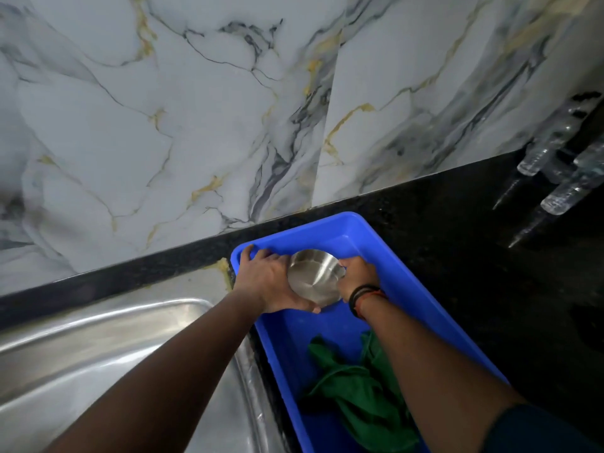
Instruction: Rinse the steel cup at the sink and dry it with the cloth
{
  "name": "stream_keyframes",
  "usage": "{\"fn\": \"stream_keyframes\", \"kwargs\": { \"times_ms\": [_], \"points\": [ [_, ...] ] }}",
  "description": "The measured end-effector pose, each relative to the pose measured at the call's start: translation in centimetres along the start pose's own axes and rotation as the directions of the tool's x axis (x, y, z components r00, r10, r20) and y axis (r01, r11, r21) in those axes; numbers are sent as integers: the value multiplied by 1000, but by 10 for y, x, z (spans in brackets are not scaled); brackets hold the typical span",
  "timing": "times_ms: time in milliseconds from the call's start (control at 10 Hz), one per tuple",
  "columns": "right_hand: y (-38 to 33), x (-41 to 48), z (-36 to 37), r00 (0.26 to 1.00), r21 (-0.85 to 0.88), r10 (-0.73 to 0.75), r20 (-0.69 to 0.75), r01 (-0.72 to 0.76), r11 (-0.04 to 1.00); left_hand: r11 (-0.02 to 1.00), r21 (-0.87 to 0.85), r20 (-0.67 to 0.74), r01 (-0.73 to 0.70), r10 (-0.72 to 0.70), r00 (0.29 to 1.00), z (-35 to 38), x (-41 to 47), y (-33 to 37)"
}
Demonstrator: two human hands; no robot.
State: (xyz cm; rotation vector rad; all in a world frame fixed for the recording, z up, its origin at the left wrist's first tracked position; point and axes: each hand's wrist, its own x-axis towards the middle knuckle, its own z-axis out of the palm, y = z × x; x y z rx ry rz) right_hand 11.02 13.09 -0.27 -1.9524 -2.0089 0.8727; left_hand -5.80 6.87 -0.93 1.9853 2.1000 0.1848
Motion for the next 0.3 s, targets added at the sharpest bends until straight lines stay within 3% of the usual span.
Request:
{"fn": "stream_keyframes", "kwargs": {
  "times_ms": [100,200,300],
  "points": [
    [3,1,1,1000,-49,9,-12,-9,999,992,124,51,-5,-2,999,2,2,0],
    [-1,-3,-1,996,-155,12,-84,-25,988,997,78,-2,-5,5,1000,-5,-3,0],
    [-20,-13,-5,923,-323,-234,-305,131,937,999,41,-267,-16,27,963,-25,-19,-1]
  ]
}}
